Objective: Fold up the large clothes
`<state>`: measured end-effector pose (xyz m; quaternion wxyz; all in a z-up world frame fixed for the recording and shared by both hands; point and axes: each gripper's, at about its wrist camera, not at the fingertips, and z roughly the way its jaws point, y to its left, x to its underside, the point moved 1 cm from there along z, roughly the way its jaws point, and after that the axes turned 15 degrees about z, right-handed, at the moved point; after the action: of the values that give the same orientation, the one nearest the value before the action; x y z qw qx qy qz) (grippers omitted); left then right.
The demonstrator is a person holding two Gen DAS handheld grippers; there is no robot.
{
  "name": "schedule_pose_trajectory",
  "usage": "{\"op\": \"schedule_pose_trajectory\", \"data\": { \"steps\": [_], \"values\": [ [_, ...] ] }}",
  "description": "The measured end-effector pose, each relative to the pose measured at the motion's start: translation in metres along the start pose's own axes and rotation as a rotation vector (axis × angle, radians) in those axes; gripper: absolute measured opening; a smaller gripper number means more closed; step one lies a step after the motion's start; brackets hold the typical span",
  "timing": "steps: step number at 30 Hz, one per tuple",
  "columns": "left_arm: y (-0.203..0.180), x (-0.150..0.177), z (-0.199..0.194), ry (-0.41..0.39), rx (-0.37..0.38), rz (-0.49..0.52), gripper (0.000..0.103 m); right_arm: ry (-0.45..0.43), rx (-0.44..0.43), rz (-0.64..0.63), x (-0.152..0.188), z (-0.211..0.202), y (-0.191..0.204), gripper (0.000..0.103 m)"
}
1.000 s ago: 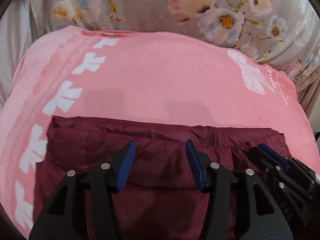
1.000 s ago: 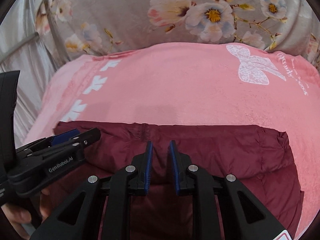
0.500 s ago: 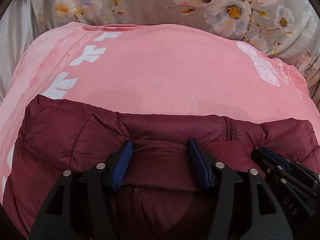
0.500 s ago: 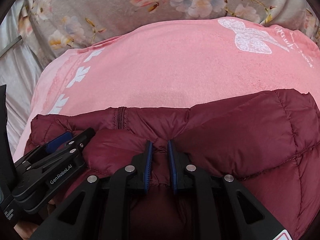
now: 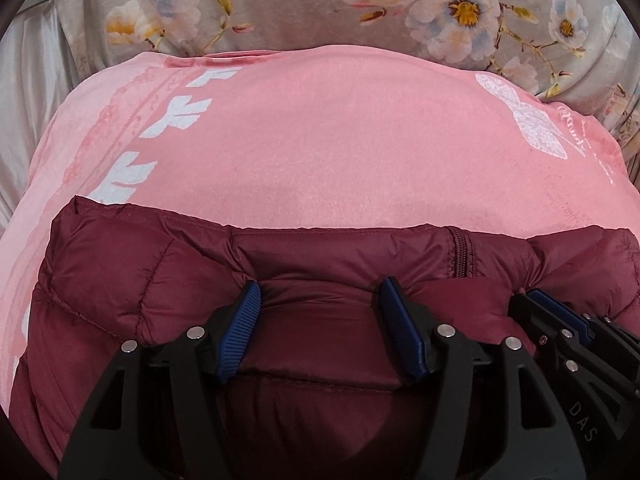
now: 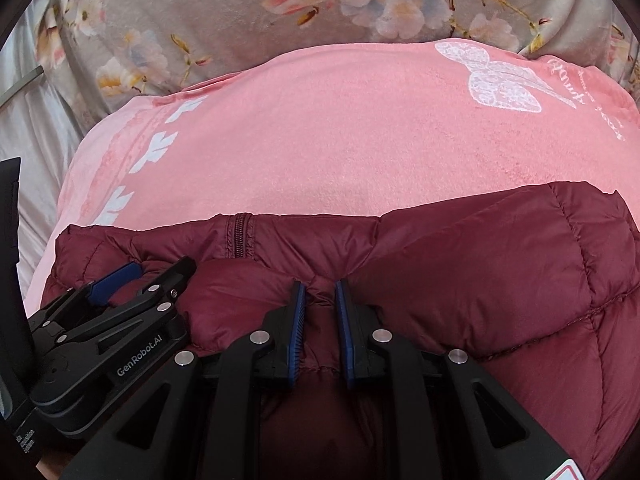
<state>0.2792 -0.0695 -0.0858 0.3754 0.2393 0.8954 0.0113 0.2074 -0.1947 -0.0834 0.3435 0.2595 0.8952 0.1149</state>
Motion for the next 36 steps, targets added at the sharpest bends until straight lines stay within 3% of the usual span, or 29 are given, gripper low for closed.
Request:
{"op": "schedule_pose_trajectory", "data": {
  "steps": [10,12,15,17,24,31,36],
  "values": [
    [0.0,-0.001,0.001,0.008,-0.002,0.001,0.062,-0.008,-0.01,0.022,-0.003,-0.001,-0.004,0.013],
    [0.005,0.002,-0.009,-0.003,0.026,-0.021,0.062,-0.039,0.035,0.029,-0.001,-0.014,-0.004,0.014],
    [0.019,0.02,-0.046,-0.03,0.099,-0.104,0.068,-0.076,-0.043,0.026,0.018,-0.06,0.001,0.019],
    [0.022,0.035,-0.063,-0.033,0.117,-0.131,0.071,-0.082,-0.046,-0.021,0.034,-0.076,0.006,0.019],
    [0.009,0.074,-0.087,-0.028,0.043,-0.092,0.071,-0.071,0.004,-0.091,0.073,-0.079,0.007,0.019],
    [-0.005,0.089,-0.08,-0.046,-0.019,-0.03,0.074,-0.098,0.048,-0.136,0.091,-0.073,0.006,0.02],
    [-0.005,0.09,-0.075,-0.035,-0.004,-0.025,0.079,-0.087,0.061,-0.141,0.092,-0.069,0.006,0.02]
  ]
}}
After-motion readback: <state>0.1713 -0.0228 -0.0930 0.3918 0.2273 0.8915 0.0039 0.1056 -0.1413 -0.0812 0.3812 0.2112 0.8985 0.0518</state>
